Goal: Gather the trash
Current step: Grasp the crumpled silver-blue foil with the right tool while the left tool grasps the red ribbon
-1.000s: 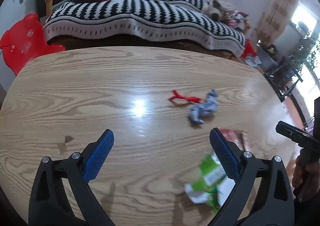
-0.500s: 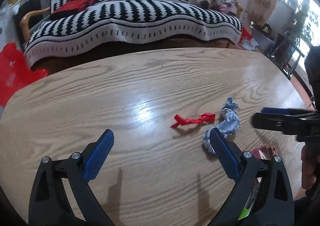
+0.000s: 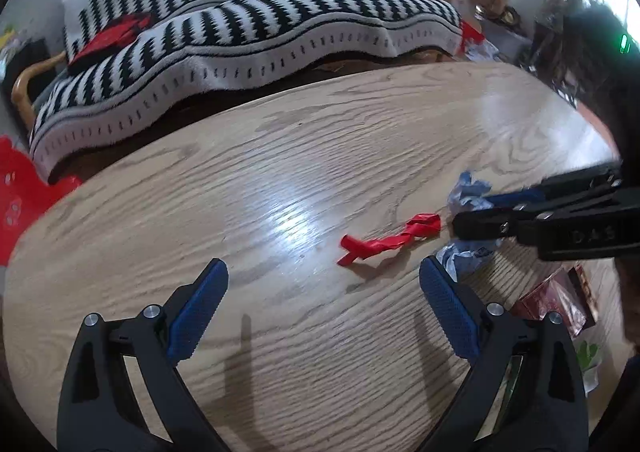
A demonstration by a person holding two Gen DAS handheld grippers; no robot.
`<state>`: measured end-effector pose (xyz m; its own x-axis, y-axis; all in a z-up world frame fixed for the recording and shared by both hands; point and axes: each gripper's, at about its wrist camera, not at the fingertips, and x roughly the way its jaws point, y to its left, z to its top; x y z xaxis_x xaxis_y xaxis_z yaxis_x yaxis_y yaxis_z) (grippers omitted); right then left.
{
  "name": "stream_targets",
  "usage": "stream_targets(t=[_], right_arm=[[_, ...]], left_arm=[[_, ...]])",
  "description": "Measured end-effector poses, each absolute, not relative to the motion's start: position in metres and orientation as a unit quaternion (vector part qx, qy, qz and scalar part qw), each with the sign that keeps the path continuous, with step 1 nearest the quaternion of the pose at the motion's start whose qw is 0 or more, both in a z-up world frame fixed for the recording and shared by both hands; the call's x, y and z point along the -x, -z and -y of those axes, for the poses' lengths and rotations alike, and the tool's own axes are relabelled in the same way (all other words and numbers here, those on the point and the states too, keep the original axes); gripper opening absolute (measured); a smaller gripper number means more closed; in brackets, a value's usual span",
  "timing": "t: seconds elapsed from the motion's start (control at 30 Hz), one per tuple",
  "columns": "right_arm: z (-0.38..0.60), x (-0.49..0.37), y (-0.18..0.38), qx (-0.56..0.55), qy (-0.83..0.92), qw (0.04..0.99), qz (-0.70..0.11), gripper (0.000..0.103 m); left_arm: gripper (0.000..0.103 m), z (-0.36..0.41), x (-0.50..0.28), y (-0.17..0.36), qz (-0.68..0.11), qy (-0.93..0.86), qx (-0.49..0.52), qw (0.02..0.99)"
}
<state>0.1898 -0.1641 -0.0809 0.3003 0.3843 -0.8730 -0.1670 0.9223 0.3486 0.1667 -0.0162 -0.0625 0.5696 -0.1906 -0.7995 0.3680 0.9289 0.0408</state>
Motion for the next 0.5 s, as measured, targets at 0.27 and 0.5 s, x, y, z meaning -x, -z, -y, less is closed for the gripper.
stream_targets(t=[0.27,0.5], right_arm=[[0.211,-0.179,0.061,-0.112,-0.155,0.816,-0.546,0.027],[0.233,-0.173,0.059,-0.117,-0.140,0.819,-0.543,0.027]], left_arm=[[0.094,0.048,-0.180,0.068,-0.426,0.191,-0.169,0.868],[0.056,0.061,-0.185,0.074,-0.448,0.215,-0.171,0.851]])
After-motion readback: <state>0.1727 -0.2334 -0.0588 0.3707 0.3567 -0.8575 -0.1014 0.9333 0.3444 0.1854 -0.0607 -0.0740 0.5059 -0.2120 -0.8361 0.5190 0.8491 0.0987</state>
